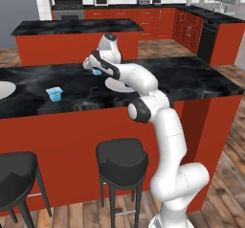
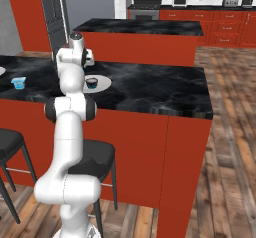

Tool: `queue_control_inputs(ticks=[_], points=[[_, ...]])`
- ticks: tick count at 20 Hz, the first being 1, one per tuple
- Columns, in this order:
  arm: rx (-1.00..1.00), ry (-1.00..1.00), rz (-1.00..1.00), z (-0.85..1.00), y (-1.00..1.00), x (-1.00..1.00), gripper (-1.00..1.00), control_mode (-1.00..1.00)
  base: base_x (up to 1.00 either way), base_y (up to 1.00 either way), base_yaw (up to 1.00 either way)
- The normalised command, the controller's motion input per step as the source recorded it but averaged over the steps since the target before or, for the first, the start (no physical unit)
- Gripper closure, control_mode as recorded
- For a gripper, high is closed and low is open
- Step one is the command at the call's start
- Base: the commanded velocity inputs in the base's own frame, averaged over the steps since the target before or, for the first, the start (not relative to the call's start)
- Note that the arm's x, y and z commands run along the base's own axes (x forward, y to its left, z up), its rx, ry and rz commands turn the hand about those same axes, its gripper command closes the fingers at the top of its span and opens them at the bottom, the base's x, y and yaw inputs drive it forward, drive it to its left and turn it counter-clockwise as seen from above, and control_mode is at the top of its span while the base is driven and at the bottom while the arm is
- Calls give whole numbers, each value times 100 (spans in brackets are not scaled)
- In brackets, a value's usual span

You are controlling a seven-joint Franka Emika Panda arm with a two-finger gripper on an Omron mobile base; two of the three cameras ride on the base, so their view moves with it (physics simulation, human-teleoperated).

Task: Place two yogurt containers on each plate.

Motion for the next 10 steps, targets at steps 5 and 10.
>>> queue_control_inputs(ticks=[5, 10], points=[[0, -2, 0, -3, 1, 2, 100, -100, 0, 0, 0], [0, -7, 0, -10, -9, -46, 100, -100, 0, 0, 0]])
